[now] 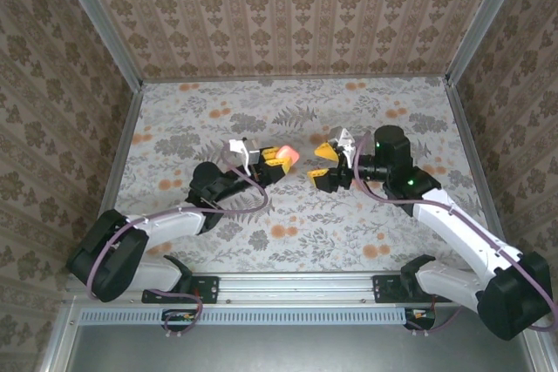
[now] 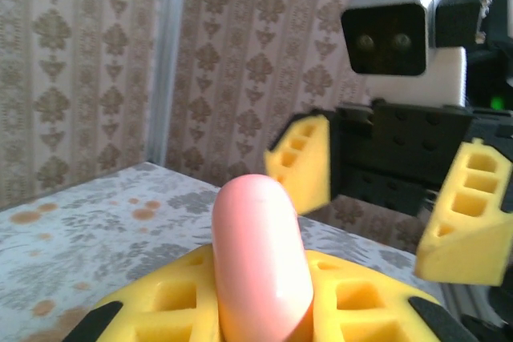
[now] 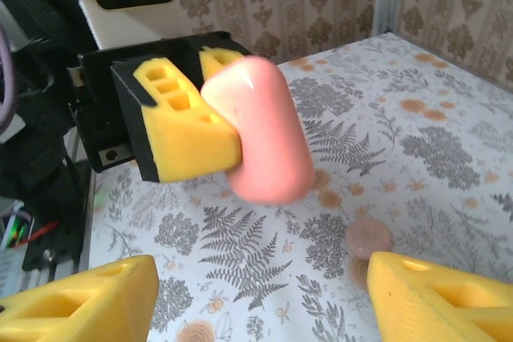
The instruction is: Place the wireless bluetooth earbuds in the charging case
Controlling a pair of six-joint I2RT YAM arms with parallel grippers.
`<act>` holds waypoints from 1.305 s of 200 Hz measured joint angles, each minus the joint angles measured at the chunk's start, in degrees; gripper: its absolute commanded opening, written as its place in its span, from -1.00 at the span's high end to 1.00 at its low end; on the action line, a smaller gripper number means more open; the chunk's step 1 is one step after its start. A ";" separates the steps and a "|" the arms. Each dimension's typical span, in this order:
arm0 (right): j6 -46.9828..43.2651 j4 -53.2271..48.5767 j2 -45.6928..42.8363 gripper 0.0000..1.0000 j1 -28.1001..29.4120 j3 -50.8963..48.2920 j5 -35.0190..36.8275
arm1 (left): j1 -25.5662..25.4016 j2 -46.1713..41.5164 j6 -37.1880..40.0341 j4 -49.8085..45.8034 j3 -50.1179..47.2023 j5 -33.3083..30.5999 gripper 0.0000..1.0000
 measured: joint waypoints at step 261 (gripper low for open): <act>-27.34 -28.57 16.20 0.84 -0.92 20.04 -21.31 | 0.22 0.79 -1.40 1.01 3.37 14.25 0.02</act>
